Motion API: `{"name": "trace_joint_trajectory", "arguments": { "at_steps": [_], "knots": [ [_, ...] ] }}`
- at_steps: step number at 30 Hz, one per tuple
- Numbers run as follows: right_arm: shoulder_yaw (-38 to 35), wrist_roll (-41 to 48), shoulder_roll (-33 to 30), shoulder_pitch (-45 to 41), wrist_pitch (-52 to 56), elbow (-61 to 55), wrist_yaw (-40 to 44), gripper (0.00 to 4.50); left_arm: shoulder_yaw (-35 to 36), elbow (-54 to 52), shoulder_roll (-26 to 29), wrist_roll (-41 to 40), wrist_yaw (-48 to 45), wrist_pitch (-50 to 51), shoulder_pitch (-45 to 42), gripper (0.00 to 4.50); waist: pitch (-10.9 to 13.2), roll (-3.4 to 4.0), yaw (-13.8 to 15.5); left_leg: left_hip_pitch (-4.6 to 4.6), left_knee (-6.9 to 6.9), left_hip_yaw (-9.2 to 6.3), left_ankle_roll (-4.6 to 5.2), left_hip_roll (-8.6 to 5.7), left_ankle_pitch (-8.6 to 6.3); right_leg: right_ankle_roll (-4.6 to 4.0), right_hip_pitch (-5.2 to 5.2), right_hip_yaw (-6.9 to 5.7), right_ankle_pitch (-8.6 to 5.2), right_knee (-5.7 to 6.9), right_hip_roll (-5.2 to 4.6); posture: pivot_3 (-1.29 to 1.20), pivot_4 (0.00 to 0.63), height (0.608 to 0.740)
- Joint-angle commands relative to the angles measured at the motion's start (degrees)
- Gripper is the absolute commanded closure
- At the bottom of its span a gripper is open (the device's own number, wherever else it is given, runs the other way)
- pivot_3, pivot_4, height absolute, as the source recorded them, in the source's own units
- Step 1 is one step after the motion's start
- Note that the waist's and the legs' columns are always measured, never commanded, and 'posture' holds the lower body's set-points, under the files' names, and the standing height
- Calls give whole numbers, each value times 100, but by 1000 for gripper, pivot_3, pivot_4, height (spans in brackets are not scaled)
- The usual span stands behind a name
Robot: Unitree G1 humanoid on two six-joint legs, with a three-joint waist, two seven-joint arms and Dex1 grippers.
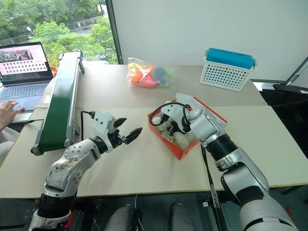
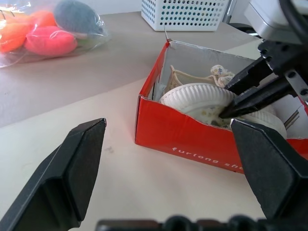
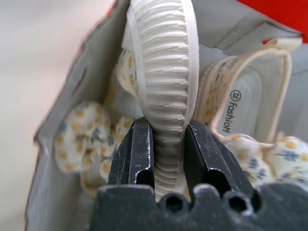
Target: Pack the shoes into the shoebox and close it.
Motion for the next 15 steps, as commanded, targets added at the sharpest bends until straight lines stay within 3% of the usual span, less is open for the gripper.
{"name": "trace_joint_trajectory", "arguments": {
  "at_steps": [1, 2, 5, 10, 15],
  "knots": [
    [-263, 55, 213, 115, -45, 1213, -63, 3836, -39, -139, 26, 10, -52, -31, -19, 95, -2, 1, 15, -1, -1, -2, 0, -1, 0, 0, 0, -1, -1, -1, 0, 0, 150, 699],
    [-401, 46, 232, 55, -92, 1415, -126, 3836, -46, -142, 28, 13, -60, -32, -16, 95, -3, 2, 18, -2, -2, -3, -1, -2, -1, 0, 0, -2, -1, 0, -1, 0, 150, 699],
    [-769, 117, 242, -29, -18, 1586, -179, 2831, -63, -125, 20, 27, -74, -31, -39, 0, -4, 1, 30, -4, -2, -3, -1, -4, -2, 1, 0, -2, -2, 0, -6, 0, 150, 699],
    [-1073, 348, 61, -53, 555, 525, -71, 1068, -73, -88, 34, 42, -135, -43, -85, 0, 9, 26, 29, -13, -1, 1, 0, -7, -1, 1, -13, 1, -1, 6, -14, 0, 150, 699],
    [-1915, 872, -529, -243, 1802, -1407, -106, 1068, -124, -55, 88, 27, -358, -151, -120, 0, 29, 57, 48, -93, 6, 4, 1, -15, 3, 3, -103, 7, 1, 26, -22, 0, 150, 699]
  ]
}}
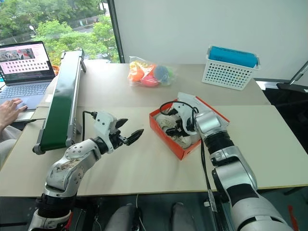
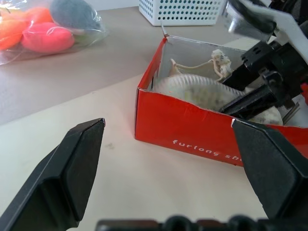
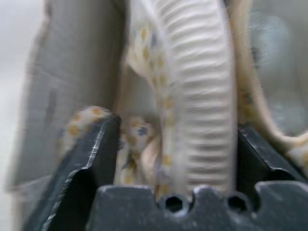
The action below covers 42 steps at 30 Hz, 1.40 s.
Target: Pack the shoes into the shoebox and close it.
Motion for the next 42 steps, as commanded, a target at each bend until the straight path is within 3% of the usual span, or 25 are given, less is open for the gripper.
{"name": "trace_joint_trajectory", "arguments": {
  "at_steps": [1, 7, 12, 15, 22, 25, 30, 34, 42],
  "knots": [
    [-877, 482, -555, -312, 945, -1539, -51, 1068, -67, -71, 67, -86, -309, -188, -96, 0, 4, 6, 13, -21, 5, 0, -1, -1, 2, 0, -19, 0, 1, 7, 0, 0, 150, 699],
    [-1936, 1107, -1116, -323, 1933, -2489, -254, 1068, -281, -20, 324, -63, -1046, -548, 0, 0, 5, 8, 21, -27, 5, -1, 4, 1, -1, 1, -15, -12, 0, -12, 1, 0, 150, 699],
    [-2481, 1049, -2052, 828, 2195, -2823, -597, 1068, -571, 44, 501, 41, -1459, -737, -68, 0, 6, 7, 141, -27, 7, -8, 7, -3, 0, 2, -4, -19, -2, -22, -1, 0, 150, 699],
    [-2386, 885, -2461, 1632, 2115, -3102, -907, 1807, -702, 124, 478, 70, -1557, -792, -176, 0, 6, 8, 119, -34, 7, 4, 15, -6, -4, 5, -12, -9, -3, -27, -6, 0, 150, 699],
    [-1115, 219, -3361, 2544, 1293, -3314, -1332, 4288, -930, 266, 408, 186, -1674, -910, -305, 0, 9, 18, 10, -10, 7, 15, 13, -2, -2, 26, -7, 11, -14, -18, 3, 0, 150, 699],
    [17, -521, -3683, 2693, 695, -2820, -1493, 4430, -944, 250, 388, 194, -1689, -885, -337, 0, 9, 18, 3, -2, 6, 17, 13, 1, -2, 53, -2, 17, -31, -19, 7, 0, 150, 699],
    [569, -780, -3146, 2318, 7, -1856, -1447, 4430, -930, 267, 391, 215, -1693, -871, -366, 0, 9, 17, -4, -7, 6, 26, 15, -3, -4, 41, -6, 28, -24, -20, 6, 0, 150, 699],
    [576, -848, -2373, 1746, -654, -722, -1618, 4430, -901, 253, 414, 234, -1664, -847, -377, 0, 10, 16, -36, -5, 12, 26, 15, -3, -3, 43, -3, 29, -24, -18, 11, 0, 150, 699],
    [-628, 200, -1179, 1479, -740, -781, -1276, 4430, -882, 257, 455, 258, -1649, -833, -401, 0, 11, 17, -32, -9, 9, 20, 14, -2, -2, 25, -2, 26, -12, -17, 15, 0, 150, 699]
  ]
}}
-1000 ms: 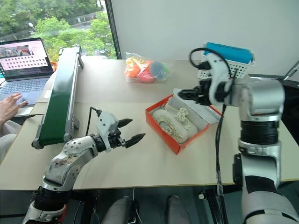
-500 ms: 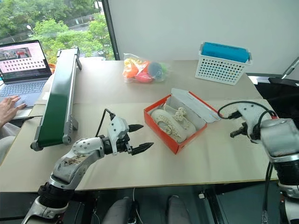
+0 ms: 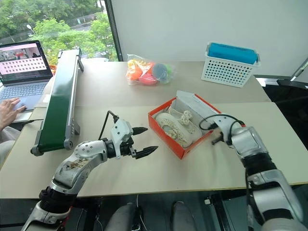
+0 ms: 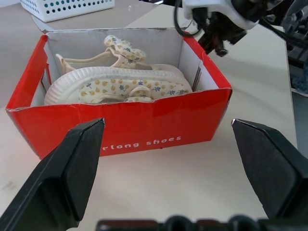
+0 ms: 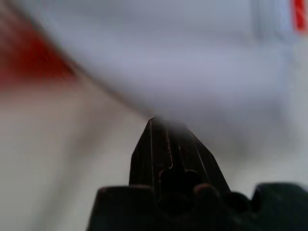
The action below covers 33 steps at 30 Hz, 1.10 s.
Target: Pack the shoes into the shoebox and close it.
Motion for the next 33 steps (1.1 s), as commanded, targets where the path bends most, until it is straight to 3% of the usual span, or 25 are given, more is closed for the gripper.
{"name": "trace_joint_trajectory", "arguments": {
  "at_steps": [1, 7, 12, 16, 25, 33],
  "knots": [
    [-589, 461, 160, -46, 53, -435, 221, 4430, 80, -116, 22, 2, -7, -68, -97, 0, 0, 0, 9, -2, 1, 0, 0, 0, 0, 0, 0, -1, 1, 0, -1, 0, 150, 699],
    [-1037, 987, 369, 85, 410, -878, 391, 4430, 106, -40, 48, 56, 29, -99, -151, 0, 0, 1, 3, 2, 1, -1, 0, 1, 0, 0, 0, -2, 2, 5, -1, 0, 150, 699],
    [-1322, 1074, 648, 60, 387, -866, 53, 4430, 101, -13, 68, 75, 24, -126, -174, 0, 0, 2, -28, 3, 1, 1, 0, 1, 0, -1, 0, 1, 3, 6, -1, 0, 150, 699],
    [-1692, 779, 821, -150, -138, 281, -810, 4430, 126, -15, 85, 72, 11, -95, -241, 0, 0, 2, -20, 5, 2, 0, -2, 1, 1, -1, 1, 0, 3, 12, 0, 0, 150, 699],
    [-2343, 819, 753, -855, -1372, 2732, -1517, 4430, 167, -15, 138, 91, -24, -82, -296, 0, -1, 2, -17, 5, 0, 4, -3, -5, 2, -2, 1, 2, 3, 9, -1, 0, 150, 699],
    [-4042, 2223, 682, -1812, -1629, 4123, -1170, 4430, 189, -16, 130, 121, 54, -107, -295, 0, 0, 2, -53, 7, -2, 6, -3, -2, 3, -2, 1, 6, 3, 9, 3, 0, 150, 699]
  ]
}}
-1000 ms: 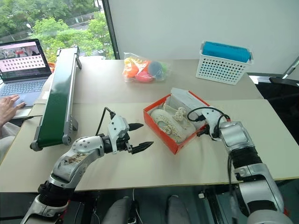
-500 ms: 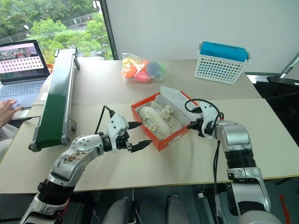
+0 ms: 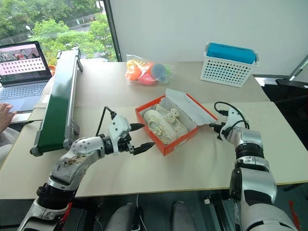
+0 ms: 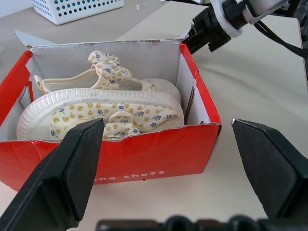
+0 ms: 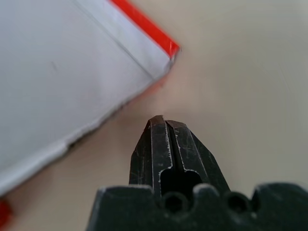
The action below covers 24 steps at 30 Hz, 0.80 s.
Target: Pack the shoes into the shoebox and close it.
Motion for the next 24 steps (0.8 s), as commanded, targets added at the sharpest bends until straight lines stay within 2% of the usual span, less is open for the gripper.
{"name": "trace_joint_trajectory", "arguments": {
  "at_steps": [1, 9, 11, 14, 16, 20, 24],
  "knots": [
    [-777, 749, -159, -477, -7, 310, 198, 4430, 104, -97, -17, 33, 50, -112, -117, 0, 0, 1, -10, 0, 1, 0, 0, 2, 0, 0, 0, 0, 0, 1, 1, 0, 150, 699],
    [-1057, 950, -195, -611, -136, 710, 18, 4430, 100, -114, -32, 63, 83, -129, -91, 0, 0, 1, 15, -1, 1, 0, 0, 1, 0, 0, 1, 0, 0, 0, -1, 0, 150, 699],
    [-1154, 1121, -159, -667, -258, 511, 377, 4430, 98, -114, -39, 65, 87, -129, -75, 0, 0, 1, 15, -1, 1, 0, 0, 1, 0, 0, 1, 0, 0, 0, -1, 0, 150, 699],
    [-1067, 1375, -17, -639, -353, -385, 1253, 4430, 87, -116, -27, 84, 82, -139, -53, 0, 3, 5, -18, -1, 1, 2, 0, 2, 0, 0, -1, 2, 1, 1, 0, 0, 150, 699],
    [-835, 1761, 200, -315, -113, -1824, 1906, 4430, 101, -121, -37, 79, 83, -112, -67, 0, 4, 7, -42, 1, 0, 5, 0, 4, 0, 0, -2, 8, 1, 5, 2, 0, 150, 699],
    [-557, 2520, 451, 321, 452, -3994, 2488, 4430, 121, -112, -50, 86, 79, -86, -100, 0, 4, 11, 3, 4, -4, -6, -2, 12, 0, 0, -4, 1, 1, 19, 5, 0, 150, 699],
    [-105, 2603, 376, 638, 711, -4767, 2674, 4430, 144, -104, -48, 98, 81, -76, -115, 0, 4, 11, 39, 4, 3, -7, -1, 7, 0, -1, 1, -3, 2, 19, -4, 0, 150, 699]
  ]
}}
